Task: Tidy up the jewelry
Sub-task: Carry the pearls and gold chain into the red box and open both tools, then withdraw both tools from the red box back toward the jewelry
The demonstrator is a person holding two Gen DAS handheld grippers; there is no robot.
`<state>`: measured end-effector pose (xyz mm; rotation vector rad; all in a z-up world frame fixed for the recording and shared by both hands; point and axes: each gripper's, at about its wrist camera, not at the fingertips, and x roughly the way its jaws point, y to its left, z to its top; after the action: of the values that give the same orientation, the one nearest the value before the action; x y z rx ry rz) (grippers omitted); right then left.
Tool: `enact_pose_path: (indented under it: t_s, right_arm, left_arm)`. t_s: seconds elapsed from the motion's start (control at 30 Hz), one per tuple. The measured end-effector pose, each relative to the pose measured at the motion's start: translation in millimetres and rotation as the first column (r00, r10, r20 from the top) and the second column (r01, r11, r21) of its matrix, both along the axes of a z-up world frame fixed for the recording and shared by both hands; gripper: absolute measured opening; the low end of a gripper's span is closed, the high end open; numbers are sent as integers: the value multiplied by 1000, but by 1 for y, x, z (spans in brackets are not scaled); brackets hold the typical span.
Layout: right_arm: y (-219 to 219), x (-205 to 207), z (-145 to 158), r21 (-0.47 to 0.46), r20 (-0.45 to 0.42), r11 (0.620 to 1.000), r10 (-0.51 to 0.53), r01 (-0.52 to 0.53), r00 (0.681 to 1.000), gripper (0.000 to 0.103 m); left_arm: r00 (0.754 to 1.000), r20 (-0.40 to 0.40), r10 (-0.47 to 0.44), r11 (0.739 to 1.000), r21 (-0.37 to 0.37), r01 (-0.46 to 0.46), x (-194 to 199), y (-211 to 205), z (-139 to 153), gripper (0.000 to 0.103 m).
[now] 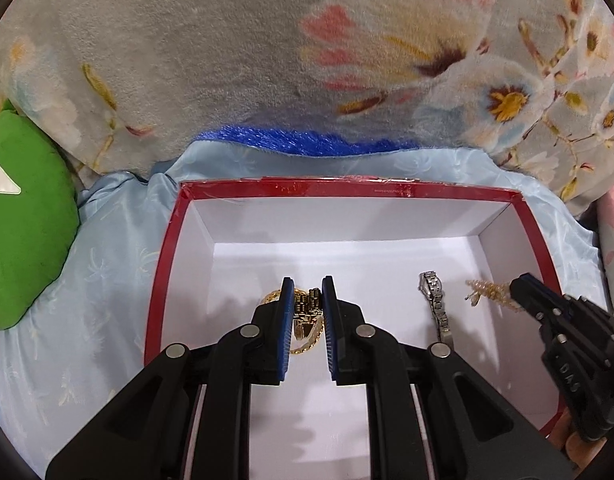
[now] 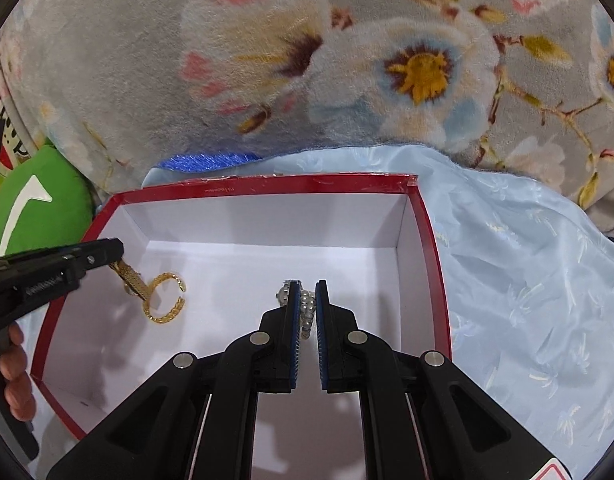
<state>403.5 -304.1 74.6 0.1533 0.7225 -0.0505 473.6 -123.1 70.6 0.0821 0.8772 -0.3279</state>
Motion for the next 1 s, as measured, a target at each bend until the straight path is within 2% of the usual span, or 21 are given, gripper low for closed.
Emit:
enact_pose_path:
  t_s: [0.13, 0.17, 0.2, 0.27, 0.3, 0.47, 0.67, 0.77, 0.9, 1.0]
  right_arm:
    - [-1, 3, -2, 9, -12, 1000, 8, -8, 1000, 7]
    - [-2, 1, -1, 12, 5, 1000, 0, 0, 1000, 11]
    - [-3, -1, 0, 14, 15, 1000, -3, 3, 1000, 20]
    - [-3, -7, 4, 11, 39, 1000, -17, 17, 999, 28]
    - [-3, -10, 6, 8, 47, 1000, -20, 20, 999, 28]
    - [-1, -44, 22, 34, 103, 999, -23, 20, 994, 28]
    - [10, -126, 50, 91, 196, 996, 5, -24, 981, 29]
    - [19, -178, 59, 112, 232, 992, 25, -53, 972, 33]
    - [36, -248, 60, 99, 248, 991, 66, -93, 966, 37]
    - [52, -297, 51, 49, 232, 992, 98, -112, 968, 38]
  left_arm:
    - [1000, 5, 2, 1000, 9, -2, 0, -5, -6, 14]
    - [1000, 22, 11, 1000, 12, -12, -2, -6, -5, 14]
    - [999, 37, 19, 1000, 18, -19, -3, -6, -3, 18]
    - [998, 59, 30, 999, 28, -32, -7, -6, 1, 31]
    - [997, 70, 35, 999, 32, -38, -10, -6, 4, 38]
    - [992, 122, 35, 998, 54, -42, -33, -5, 22, 38]
    - [986, 161, 31, 998, 50, -39, -91, 8, 44, 39]
    - [987, 158, 29, 999, 37, -35, -128, 22, 49, 47]
    - [989, 142, 29, 999, 38, -35, -182, 42, 47, 47]
    - [994, 107, 31, 999, 22, -34, -222, 61, 39, 47]
